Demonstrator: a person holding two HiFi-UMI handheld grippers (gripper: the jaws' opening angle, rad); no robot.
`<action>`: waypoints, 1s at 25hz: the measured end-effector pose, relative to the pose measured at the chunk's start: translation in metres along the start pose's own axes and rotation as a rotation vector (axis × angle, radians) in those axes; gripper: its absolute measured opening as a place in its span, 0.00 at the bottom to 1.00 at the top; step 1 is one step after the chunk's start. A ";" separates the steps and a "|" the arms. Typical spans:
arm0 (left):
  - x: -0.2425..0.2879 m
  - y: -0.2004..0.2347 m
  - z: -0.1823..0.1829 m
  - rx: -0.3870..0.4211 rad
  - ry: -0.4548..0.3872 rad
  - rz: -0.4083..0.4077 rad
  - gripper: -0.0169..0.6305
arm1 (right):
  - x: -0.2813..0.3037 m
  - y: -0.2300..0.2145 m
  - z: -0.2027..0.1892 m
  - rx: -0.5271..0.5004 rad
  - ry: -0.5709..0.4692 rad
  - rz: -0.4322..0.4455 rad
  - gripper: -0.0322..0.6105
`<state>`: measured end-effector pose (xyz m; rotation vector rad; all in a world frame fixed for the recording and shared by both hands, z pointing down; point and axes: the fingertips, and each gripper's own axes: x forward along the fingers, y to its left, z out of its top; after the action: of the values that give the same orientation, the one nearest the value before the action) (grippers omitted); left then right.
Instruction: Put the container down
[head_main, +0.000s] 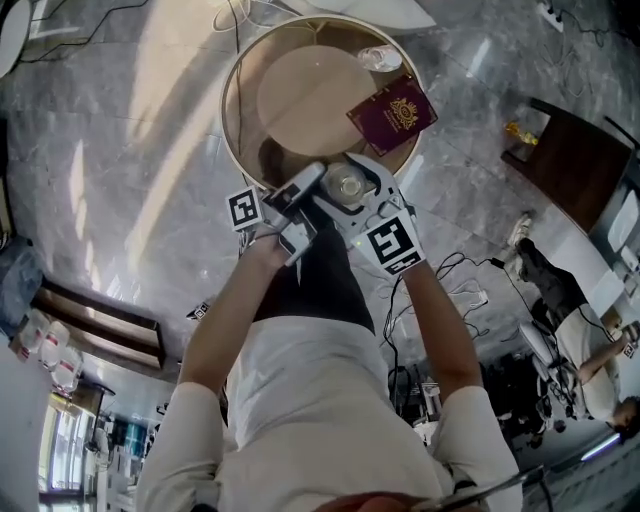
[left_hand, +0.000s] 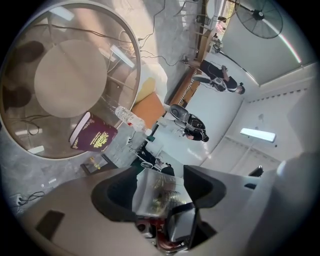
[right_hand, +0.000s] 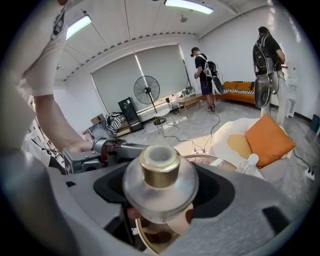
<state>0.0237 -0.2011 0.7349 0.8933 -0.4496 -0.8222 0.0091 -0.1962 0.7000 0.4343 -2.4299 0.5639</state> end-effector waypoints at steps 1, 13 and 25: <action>-0.001 0.005 0.004 -0.001 -0.002 0.005 0.44 | 0.005 -0.002 -0.005 0.006 0.003 -0.002 0.57; -0.030 0.061 0.063 -0.005 -0.052 0.059 0.44 | 0.075 -0.028 -0.063 0.122 0.004 -0.061 0.57; -0.038 0.114 0.106 0.047 -0.008 0.125 0.44 | 0.133 -0.077 -0.131 0.186 0.010 -0.173 0.57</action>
<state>-0.0193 -0.1837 0.8884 0.8959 -0.5285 -0.7034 0.0029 -0.2210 0.9003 0.7100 -2.3108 0.7163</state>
